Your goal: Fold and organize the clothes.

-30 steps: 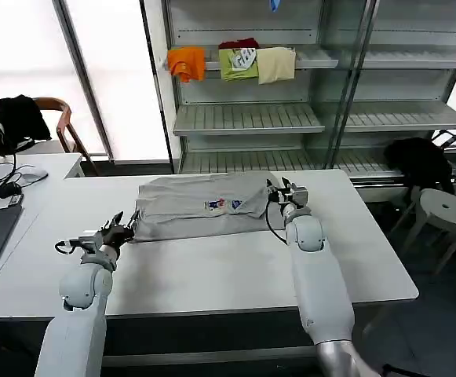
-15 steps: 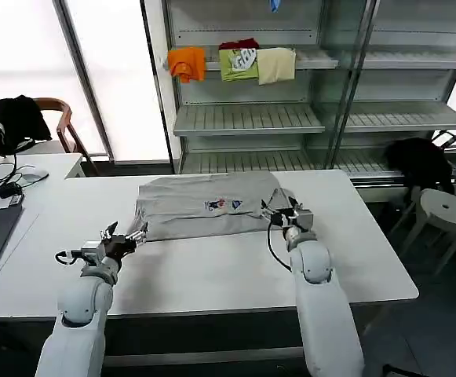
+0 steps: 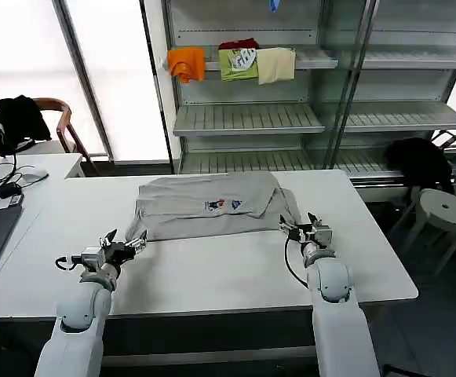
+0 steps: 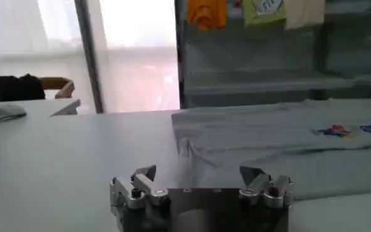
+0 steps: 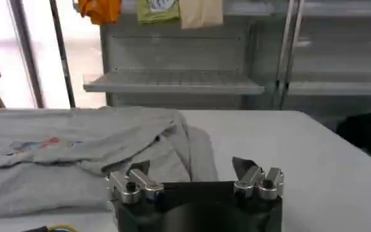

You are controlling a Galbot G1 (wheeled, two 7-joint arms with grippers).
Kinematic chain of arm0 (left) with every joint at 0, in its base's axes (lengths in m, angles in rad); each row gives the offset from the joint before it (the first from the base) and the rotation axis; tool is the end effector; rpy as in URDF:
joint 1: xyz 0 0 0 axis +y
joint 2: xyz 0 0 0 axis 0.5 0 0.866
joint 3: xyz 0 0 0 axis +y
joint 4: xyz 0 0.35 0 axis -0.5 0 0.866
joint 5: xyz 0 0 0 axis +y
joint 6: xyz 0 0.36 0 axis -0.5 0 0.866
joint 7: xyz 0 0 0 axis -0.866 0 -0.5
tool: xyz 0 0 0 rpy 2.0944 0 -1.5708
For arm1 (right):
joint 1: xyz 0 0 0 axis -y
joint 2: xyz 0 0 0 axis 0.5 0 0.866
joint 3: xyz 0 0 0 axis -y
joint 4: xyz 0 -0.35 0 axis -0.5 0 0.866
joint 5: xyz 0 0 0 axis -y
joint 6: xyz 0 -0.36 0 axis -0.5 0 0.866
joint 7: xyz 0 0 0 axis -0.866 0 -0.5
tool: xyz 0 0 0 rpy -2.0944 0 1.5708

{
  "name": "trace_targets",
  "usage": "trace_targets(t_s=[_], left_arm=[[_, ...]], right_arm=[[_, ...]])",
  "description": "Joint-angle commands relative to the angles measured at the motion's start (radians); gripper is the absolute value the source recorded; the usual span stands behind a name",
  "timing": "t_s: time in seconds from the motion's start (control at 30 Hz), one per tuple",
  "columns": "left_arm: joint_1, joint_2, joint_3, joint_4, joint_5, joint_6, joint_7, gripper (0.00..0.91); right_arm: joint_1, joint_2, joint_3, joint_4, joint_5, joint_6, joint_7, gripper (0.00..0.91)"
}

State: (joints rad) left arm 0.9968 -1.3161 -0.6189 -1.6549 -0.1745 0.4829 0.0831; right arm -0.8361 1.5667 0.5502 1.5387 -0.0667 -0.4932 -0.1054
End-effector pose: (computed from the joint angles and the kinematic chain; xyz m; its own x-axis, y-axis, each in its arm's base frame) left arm 0.3718 0.1136 -0.2825 -0.9454 -0.0204 0.3253 -0.0047 0.9988 0.0490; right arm 0.4274 -0.0111 -0.2781 -0.9485 -0.0486 0.3131 -0.0614 0.9976 -0.0313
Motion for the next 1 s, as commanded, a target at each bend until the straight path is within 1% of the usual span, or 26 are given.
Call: trace_targets(t_s=[0.03, 0.07, 0.1, 0.13, 0.17, 0.2, 0.23, 0.27, 0.3, 0.33, 0.37, 0.5, 0.83, 1.0], left_arm=[[-0.001, 0.002, 0.001, 0.026, 0.007, 0.004, 0.005, 0.806], [-0.002, 0.002, 0.002, 0.029, 0.006, 0.005, 0.006, 0.806], [-0.003, 0.001, 0.003, 0.032, 0.007, 0.004, 0.007, 0.736], [-0.004, 0.000, 0.004, 0.035, 0.008, 0.004, 0.009, 0.715], [-0.004, 0.000, 0.004, 0.037, 0.008, 0.004, 0.009, 0.605], [-0.006, -0.002, 0.005, 0.042, 0.010, 0.005, 0.010, 0.534], [-0.006, -0.002, 0.005, 0.044, 0.010, 0.004, 0.011, 0.514], [-0.007, -0.003, 0.005, 0.047, 0.010, 0.004, 0.012, 0.453], [-0.007, -0.004, 0.005, 0.050, 0.012, 0.004, 0.013, 0.272], [-0.007, -0.004, 0.005, 0.051, 0.013, 0.004, 0.014, 0.202], [-0.006, -0.004, 0.007, 0.052, 0.016, 0.004, 0.015, 0.020], [-0.003, -0.006, 0.006, 0.051, 0.015, 0.004, 0.021, 0.010], [-0.005, -0.011, 0.008, 0.065, 0.015, 0.003, 0.019, 0.000], [0.001, -0.010, 0.016, 0.056, 0.026, -0.015, 0.012, 0.000]], right_arm=[[-0.016, -0.003, 0.007, -0.039, -0.026, -0.002, 0.000, 0.343], [-0.016, -0.002, 0.007, -0.045, -0.029, 0.000, 0.000, 0.272], [-0.014, 0.000, 0.007, -0.054, -0.033, 0.001, -0.001, 0.171], [-0.014, 0.001, 0.008, -0.056, -0.036, 0.001, -0.003, 0.111], [-0.014, 0.001, 0.007, -0.059, -0.038, 0.001, -0.004, 0.000], [-0.014, 0.000, 0.005, -0.061, -0.041, 0.001, -0.006, 0.000], [-0.013, 0.000, 0.005, -0.062, -0.044, 0.001, -0.009, 0.000], [-0.014, 0.000, 0.004, -0.062, -0.044, 0.002, -0.011, 0.000], [-0.013, 0.001, 0.003, -0.063, -0.043, 0.004, -0.011, 0.000], [-0.013, 0.002, 0.003, -0.063, -0.043, 0.006, -0.013, 0.000], [-0.014, 0.003, 0.002, -0.062, -0.043, 0.013, -0.015, 0.000], [-0.018, 0.000, -0.004, -0.049, -0.039, 0.025, -0.022, 0.000], [-0.035, -0.008, -0.015, -0.001, -0.029, 0.024, -0.029, 0.000], [-0.058, -0.011, -0.016, 0.034, 0.012, 0.025, -0.029, 0.000]])
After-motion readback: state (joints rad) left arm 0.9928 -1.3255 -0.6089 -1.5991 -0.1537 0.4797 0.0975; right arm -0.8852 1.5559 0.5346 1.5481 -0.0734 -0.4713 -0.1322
